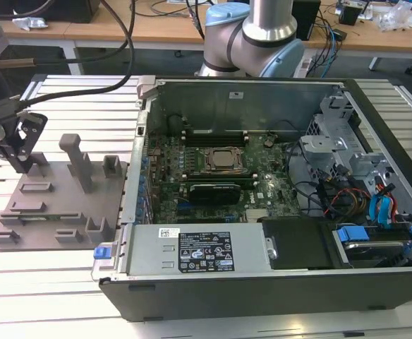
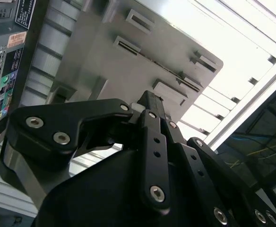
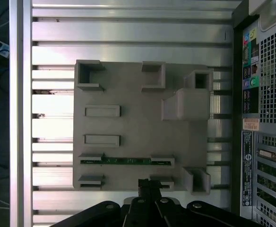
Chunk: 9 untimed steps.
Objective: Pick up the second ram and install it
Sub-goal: 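Pick up the second ram and move it above second insertion slot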
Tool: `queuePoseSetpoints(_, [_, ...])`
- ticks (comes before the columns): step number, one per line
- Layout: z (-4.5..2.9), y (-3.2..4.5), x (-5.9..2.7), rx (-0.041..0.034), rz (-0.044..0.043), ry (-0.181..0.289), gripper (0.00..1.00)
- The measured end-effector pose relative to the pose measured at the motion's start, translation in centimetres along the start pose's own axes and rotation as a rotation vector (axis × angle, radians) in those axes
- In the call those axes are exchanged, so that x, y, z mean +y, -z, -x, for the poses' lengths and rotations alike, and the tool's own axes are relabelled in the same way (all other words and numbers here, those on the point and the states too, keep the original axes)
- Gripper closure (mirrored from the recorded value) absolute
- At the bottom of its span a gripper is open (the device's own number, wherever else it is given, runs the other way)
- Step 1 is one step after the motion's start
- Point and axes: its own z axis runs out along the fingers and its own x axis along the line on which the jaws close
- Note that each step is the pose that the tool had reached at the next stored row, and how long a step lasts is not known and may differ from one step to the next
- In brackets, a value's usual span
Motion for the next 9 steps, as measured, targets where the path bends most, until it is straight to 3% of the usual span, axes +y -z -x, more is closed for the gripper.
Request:
queuePoseSetpoints(2, [0.00,0.00,0.00,0.0000,0.0002,0.011,0.90])
queuePoseSetpoints(5, [0.00,0.00,0.00,-0.0003,0.0016,0.074,0.90])
queuePoseSetpoints(8, [0.00,0.00,0.00,-0.0008,0.0050,0.223,0.90])
queuePoseSetpoints(9, [0.00,0.00,0.00,-0.0008,0.0056,0.251,0.90])
